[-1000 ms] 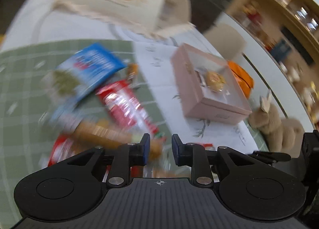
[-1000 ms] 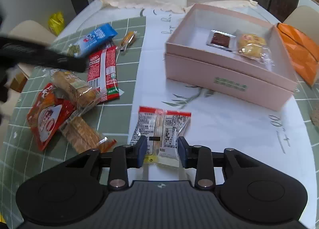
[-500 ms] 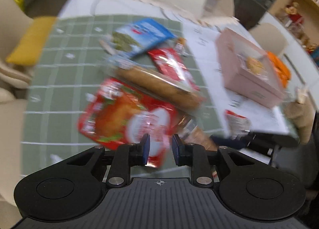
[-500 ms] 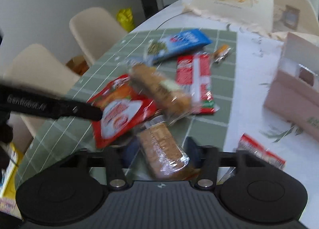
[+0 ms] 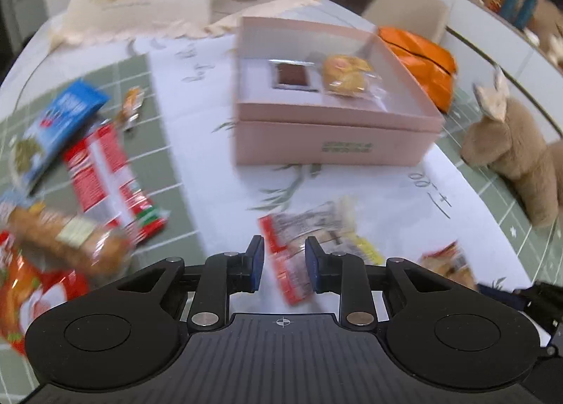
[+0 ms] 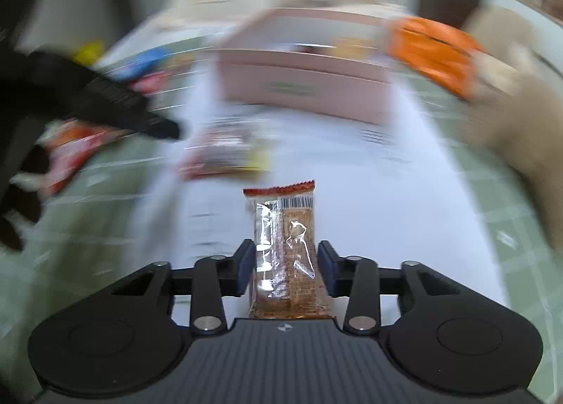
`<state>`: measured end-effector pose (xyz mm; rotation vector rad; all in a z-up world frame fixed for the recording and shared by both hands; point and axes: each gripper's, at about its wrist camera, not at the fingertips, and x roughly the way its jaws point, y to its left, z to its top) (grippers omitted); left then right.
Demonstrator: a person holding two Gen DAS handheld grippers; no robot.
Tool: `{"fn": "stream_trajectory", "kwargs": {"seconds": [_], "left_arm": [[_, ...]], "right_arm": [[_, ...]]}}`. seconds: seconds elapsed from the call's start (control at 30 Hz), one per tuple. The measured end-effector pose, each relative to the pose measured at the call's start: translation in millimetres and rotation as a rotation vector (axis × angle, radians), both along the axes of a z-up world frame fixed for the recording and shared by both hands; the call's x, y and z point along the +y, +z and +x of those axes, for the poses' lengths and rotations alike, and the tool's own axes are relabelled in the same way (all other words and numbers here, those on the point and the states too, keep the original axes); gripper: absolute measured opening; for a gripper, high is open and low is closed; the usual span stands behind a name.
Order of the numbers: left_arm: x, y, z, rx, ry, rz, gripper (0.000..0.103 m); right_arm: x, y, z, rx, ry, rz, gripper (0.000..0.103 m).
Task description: Organize snacks
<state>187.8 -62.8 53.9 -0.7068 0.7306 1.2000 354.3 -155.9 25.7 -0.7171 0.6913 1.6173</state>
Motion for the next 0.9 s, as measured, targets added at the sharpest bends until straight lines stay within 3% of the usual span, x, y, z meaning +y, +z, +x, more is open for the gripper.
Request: {"fn": "stream_trajectory", "kwargs": {"seconds": [0.07, 0.27, 0.47, 0.53, 0.6, 0.7, 0.83, 0.9], "left_arm": [[5, -2, 14, 0.025, -0.048, 0.008, 0.031], [37, -7, 28, 0.056, -0.101, -0.012, 0.031], [30, -10, 12, -0.050, -0.212, -0.153, 0.032], [17, -6, 5, -0.093, -0.258, -0.166, 0.032], [1, 4, 3, -0.048, -0.293, -0.103, 0.032], [-19, 13, 21, 0.086, -0.462, 0.000, 0.032], [-32, 2, 53, 0.243, -0.678, -0.015, 0.034], [-39, -1, 60, 0.274, -0.745, 0.007, 0.033]], "right_arm": [[0, -5, 6, -0.003, -0.039, 0.022, 0.062], [-13, -14, 5, -0.021, -0.045, 0.076, 0.084], [-26, -22, 6, -0.010, -0.059, 0.151, 0.094], [-27, -24, 7, -0.006, -0.068, 0.167, 0.098], [-26, -24, 7, -0.006, -0.062, 0.164, 0.100], [-24, -25, 6, -0.007, -0.056, 0.161, 0.103], [-23, -25, 5, -0.008, -0.058, 0.161, 0.103], [-23, -25, 5, -0.008, -0.055, 0.159, 0.103]]}}
